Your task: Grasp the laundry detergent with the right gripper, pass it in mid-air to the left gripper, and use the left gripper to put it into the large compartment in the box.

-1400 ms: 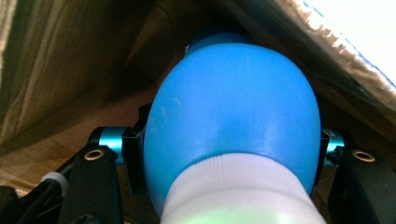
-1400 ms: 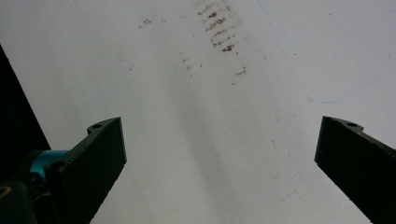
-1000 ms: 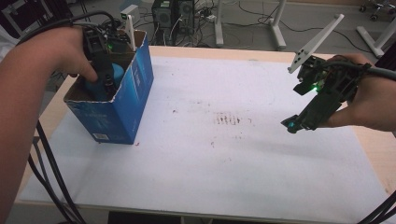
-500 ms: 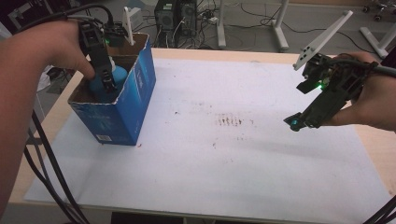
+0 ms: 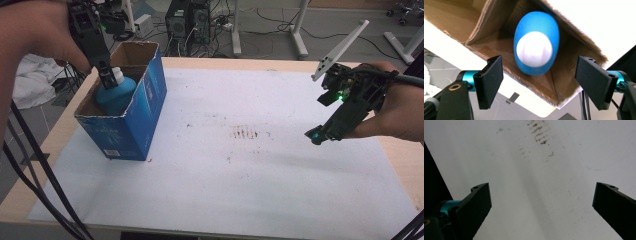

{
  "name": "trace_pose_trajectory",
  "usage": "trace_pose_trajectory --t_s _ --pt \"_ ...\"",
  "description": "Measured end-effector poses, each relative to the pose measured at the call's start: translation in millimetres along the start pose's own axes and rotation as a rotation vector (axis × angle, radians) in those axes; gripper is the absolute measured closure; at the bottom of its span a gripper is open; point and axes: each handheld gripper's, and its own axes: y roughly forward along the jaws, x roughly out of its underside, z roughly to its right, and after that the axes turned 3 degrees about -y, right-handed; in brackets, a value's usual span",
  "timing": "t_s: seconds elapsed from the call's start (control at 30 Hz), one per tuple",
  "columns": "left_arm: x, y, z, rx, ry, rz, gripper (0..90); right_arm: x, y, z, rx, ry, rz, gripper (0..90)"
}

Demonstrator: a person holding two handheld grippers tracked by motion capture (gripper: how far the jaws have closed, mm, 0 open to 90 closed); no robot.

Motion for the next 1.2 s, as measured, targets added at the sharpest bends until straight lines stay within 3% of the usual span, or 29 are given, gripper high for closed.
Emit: trace_pose_trajectory --t_s 0.17,0.23,0.5,0.9,1.03,1.2 --pt "-5.2 -18.6 12.7 -0.019 0.034 0.017 17.2 1.8 1.1 2.8 -0.002 -0.019 -0.034 1.5" --pt "-9.7 -24.3 18.7 -0.012 0.066 0.028 16.9 1.6 -0.1 4.8 -0.010 -0.028 -0.038 1.4" --pt "-31.6 -32.6 46.4 0.048 0.258 0.054 12.4 -2.9 0.2 13.0 -0.019 -0.058 -0.126 1.5" --pt "-66.0 -20.0 74.1 0.139 0.384 0.046 5.6 -10.4 7.4 14.1 -0.050 -0.124 -0.200 1.6" --pt "-77.3 -12.2 84.3 0.115 0.424 0.033 1.6 -12.5 8.0 12.8 -0.041 -0.135 -0.224 1.5" --pt "-89.6 -0.1 96.8 0.125 0.463 0.028 1.6 -13.2 9.7 16.1 -0.048 -0.137 -0.230 1.6"
